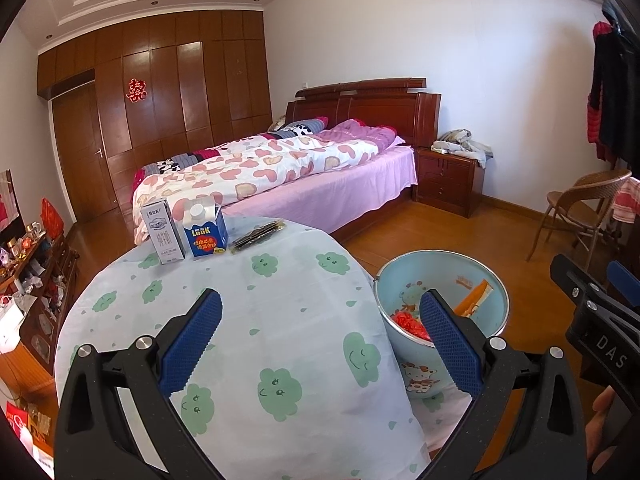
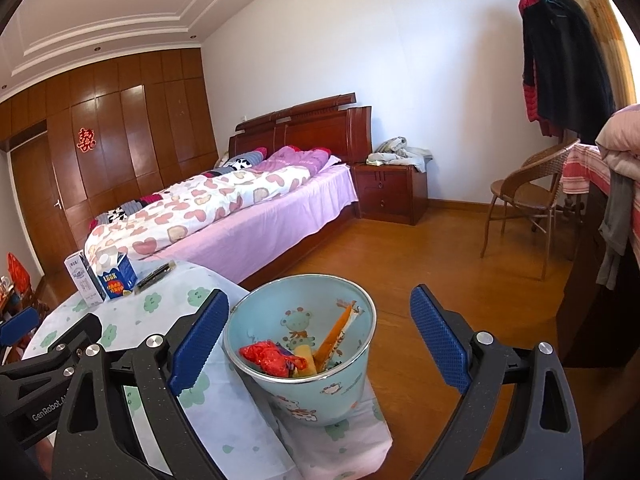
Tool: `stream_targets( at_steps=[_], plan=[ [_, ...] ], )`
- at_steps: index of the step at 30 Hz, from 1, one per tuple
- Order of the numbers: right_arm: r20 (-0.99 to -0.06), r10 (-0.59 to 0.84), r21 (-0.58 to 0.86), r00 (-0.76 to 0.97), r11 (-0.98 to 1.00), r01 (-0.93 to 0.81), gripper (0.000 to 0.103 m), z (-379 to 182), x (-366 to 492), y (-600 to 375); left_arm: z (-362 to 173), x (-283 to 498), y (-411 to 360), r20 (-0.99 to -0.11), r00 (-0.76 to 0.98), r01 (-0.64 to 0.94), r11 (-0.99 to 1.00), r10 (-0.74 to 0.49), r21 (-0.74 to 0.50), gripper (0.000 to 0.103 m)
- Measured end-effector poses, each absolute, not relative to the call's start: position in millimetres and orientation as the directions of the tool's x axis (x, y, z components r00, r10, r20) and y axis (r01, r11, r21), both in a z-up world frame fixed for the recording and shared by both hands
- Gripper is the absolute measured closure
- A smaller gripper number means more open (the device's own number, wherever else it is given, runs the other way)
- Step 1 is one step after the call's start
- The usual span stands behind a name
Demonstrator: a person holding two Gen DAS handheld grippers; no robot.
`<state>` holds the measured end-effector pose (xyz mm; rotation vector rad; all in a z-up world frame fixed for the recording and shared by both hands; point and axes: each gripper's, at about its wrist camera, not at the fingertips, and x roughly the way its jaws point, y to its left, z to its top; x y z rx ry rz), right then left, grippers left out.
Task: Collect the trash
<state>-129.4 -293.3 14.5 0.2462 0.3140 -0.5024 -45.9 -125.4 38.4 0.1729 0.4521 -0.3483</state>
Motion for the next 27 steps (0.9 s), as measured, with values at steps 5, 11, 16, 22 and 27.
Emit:
stream_targets(
  at_steps=[5,11,16,22,27],
  plan=[
    [-0.355,-0.432,0.152,0.829,0.848,0.507,0.012,13.1,-129.4,-292.9,38.4,-46.0,-125.6,-0.454,0.843,0.365,0.927,-0.29,0.086,0.006],
    [-0.356,-0.432,0.151,0.829,0.849,0.507,0.012,13.2,-129.5,-293.1,38.2,-46.0,-125.2,-0.455,0.842,0.366,0.927,-0.29,0.086,0.006],
    [-0.356,-0.432,0.152,0.829,0.849,0.507,0.012,11.7,-130.7,-293.4,38.4,-46.0,-125.1,-0.451,0.844,0.365,0.927,-0.29,0.085,0.006],
    [-0.356,-0.433,0.154,0.828,0.847,0.509,0.012,11.5,-130.8,-294.0,38.3,-46.2,-125.5,-0.451,0.845,0.363,0.928,-0.289,0.086,0.006],
    [-0.356,-0.433,0.156,0.828,0.846,0.509,0.012,11.7,-131.2,-294.6,38.8,-45.8,-124.2,-0.449,0.846,0.361,0.929,-0.287,0.085,0.006]
  ],
)
